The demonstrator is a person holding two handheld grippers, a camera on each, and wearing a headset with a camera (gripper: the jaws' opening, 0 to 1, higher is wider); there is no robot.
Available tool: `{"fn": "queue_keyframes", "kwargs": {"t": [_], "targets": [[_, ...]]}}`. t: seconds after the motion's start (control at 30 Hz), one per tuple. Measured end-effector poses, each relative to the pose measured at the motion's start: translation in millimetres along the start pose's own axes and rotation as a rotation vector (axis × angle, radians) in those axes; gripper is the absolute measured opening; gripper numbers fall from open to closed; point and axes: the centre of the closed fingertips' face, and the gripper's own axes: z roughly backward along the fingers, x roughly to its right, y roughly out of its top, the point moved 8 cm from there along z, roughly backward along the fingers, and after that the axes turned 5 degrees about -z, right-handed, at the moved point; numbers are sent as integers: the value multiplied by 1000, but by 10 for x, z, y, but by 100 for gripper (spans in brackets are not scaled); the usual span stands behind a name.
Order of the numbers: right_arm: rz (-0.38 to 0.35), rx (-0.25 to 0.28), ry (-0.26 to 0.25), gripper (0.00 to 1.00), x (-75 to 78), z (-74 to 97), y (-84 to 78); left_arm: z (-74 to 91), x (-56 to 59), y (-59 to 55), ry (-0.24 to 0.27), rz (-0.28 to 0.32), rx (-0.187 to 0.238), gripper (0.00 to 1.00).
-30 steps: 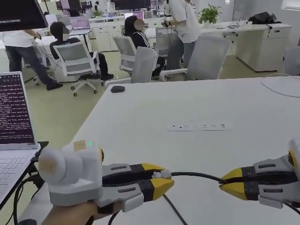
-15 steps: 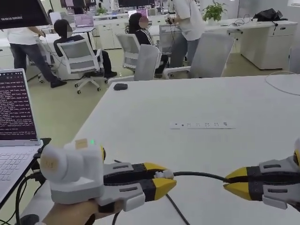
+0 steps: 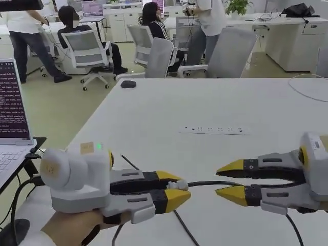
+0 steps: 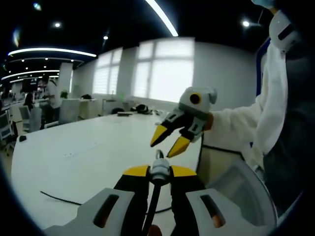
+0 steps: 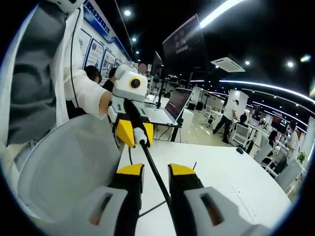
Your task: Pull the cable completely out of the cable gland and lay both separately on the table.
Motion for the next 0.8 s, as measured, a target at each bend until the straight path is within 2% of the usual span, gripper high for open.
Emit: {"fn": "queue_keyframes", "kwargs": {"t": [0.1,0.2,0.33,0.53,0.8], "targets": [[30,2,29,19,-36,-100,58,-37,11,-7,-10,5,8,17],[52,-21,44,18,-58,-181,45,-46,35,-7,-33,4,8,17],[50,-48,63,8,-59,-252,-6,-7,10,-16,-47,0,-3,17],[22,-62,29,7,-105,-319,28,76,-38,-10,-73,7,-14,17],[-4,-63,-18,6,-162,-342,47,132,-64,-17,-88,6,-1,17]]}}
